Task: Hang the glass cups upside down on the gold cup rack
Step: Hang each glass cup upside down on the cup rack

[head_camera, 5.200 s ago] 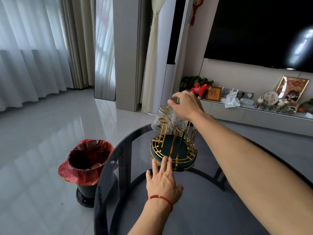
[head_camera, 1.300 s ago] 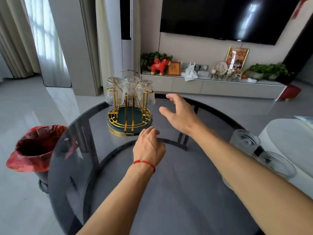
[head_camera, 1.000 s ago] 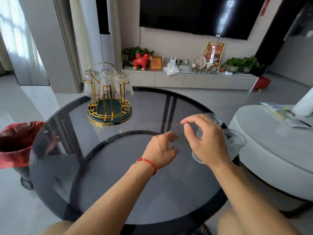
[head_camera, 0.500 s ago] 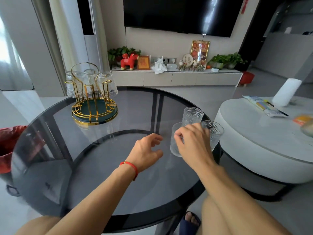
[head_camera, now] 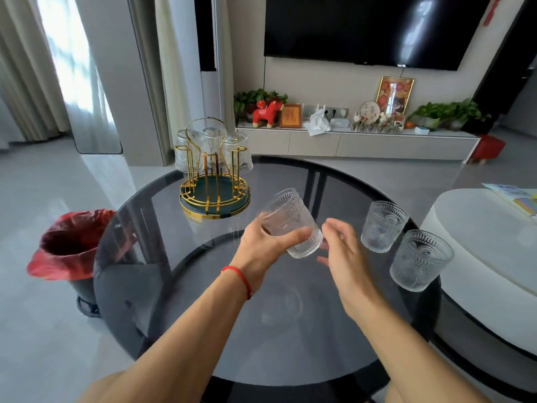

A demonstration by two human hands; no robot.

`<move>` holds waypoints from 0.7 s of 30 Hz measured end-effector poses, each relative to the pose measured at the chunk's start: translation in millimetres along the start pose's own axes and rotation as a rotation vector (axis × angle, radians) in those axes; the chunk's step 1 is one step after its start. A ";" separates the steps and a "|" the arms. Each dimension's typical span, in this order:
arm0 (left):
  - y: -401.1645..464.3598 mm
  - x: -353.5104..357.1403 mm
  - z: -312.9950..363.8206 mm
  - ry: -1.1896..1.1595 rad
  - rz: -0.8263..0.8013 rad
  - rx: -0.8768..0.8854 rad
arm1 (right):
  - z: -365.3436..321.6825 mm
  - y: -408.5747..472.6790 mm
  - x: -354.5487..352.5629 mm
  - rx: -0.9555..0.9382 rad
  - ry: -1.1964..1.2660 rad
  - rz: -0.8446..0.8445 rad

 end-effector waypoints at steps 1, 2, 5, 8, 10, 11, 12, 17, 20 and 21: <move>0.5 -1.6 5.0 -0.019 0.000 0.022 | 4.1 -0.1 7.6 0.126 0.108 -0.076; 2.4 -5.1 7.5 -0.024 0.019 0.052 | 5.0 0.8 17.6 0.211 0.217 -0.161; 6.3 -12.5 9.1 -0.018 0.063 0.083 | 0.3 7.4 41.8 0.291 0.488 -0.372; 17.3 -25.7 10.3 0.099 0.076 0.077 | -5.4 23.8 56.0 0.254 0.591 -0.396; 29.7 -37.0 14.3 0.126 0.099 0.067 | -6.0 38.8 57.4 0.234 0.619 -0.304; 34.8 -46.4 16.8 0.059 0.164 0.041 | -6.8 47.7 57.3 0.232 0.615 -0.241; 40.4 -58.0 15.8 -0.026 0.244 0.015 | -8.1 55.9 58.2 0.231 0.606 -0.187; 61.1 -104.1 -12.4 0.617 0.377 0.137 | -29.4 99.9 68.9 0.131 0.493 -0.166; 71.3 -115.5 -31.2 0.845 0.309 0.070 | -56.5 116.6 86.7 0.011 0.387 -0.184; 73.2 -117.7 -34.9 0.895 0.291 0.071 | -64.5 121.1 92.8 -0.039 0.348 -0.160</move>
Point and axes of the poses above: each hand's wrist, its own y-axis towards the middle knuckle, its own x-axis out of the palm, z = x × y, the point moved 3 cm from there along y, towards the middle knuckle, and after that the axes turned 3 degrees about x, right-handed, at the moved point
